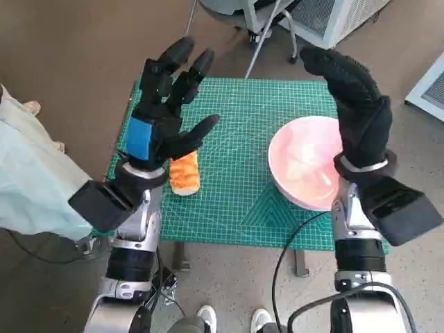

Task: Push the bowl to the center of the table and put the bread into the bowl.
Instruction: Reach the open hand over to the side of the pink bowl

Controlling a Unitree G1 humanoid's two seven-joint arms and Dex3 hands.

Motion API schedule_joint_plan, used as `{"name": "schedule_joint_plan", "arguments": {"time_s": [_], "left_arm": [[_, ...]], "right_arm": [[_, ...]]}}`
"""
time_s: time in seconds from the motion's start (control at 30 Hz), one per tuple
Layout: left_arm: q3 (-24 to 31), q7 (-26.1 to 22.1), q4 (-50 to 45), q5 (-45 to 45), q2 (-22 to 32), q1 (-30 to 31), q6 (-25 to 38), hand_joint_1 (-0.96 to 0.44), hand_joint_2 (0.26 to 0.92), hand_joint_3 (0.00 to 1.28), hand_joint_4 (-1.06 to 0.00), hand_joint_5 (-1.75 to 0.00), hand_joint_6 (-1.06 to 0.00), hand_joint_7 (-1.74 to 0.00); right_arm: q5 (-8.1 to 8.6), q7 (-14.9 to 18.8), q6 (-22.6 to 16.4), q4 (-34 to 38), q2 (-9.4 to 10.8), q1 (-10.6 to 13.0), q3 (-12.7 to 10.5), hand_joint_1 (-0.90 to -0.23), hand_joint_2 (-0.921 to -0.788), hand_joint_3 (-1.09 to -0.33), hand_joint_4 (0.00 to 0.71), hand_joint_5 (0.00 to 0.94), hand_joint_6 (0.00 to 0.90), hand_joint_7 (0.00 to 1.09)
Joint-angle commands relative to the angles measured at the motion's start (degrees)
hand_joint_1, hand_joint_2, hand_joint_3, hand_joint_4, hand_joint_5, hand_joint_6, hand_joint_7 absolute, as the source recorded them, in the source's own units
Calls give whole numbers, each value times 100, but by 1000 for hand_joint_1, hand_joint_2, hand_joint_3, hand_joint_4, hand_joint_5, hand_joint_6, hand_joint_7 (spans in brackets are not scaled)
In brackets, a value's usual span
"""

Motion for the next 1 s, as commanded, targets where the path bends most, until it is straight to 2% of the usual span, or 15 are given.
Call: {"name": "schedule_joint_plan", "arguments": {"time_s": [0.03, 0.77, 0.9, 1.0], "left_arm": [[-57, 14, -37, 55, -18, 76, -77, -377, 921, 264, -370, 0, -17, -674], [-94, -4, -35, 40, -28, 91, -150, -368, 921, 261, -364, 0, -1, -706], [-108, -9, -41, 28, -32, 106, -154, -372, 921, 260, -358, 0, 0, -710], [-107, -12, -34, 24, -23, 121, -162, -371, 921, 260, -355, 0, 1, -712]], "right_arm": [[-47, -12, 36, 32, -32, 130, -21, -524, -921, -762, 346, 2, 16, 815], [-27, 4, 33, 101, -67, 119, -82, -529, -921, -758, 347, 2, 28, 811], [57, 75, -8, 227, -170, 115, -178, -541, -921, -751, 348, 3, 31, 808], [222, 218, -78, 472, -334, 110, -343, -554, -921, -744, 349, 3, 34, 805]]}}
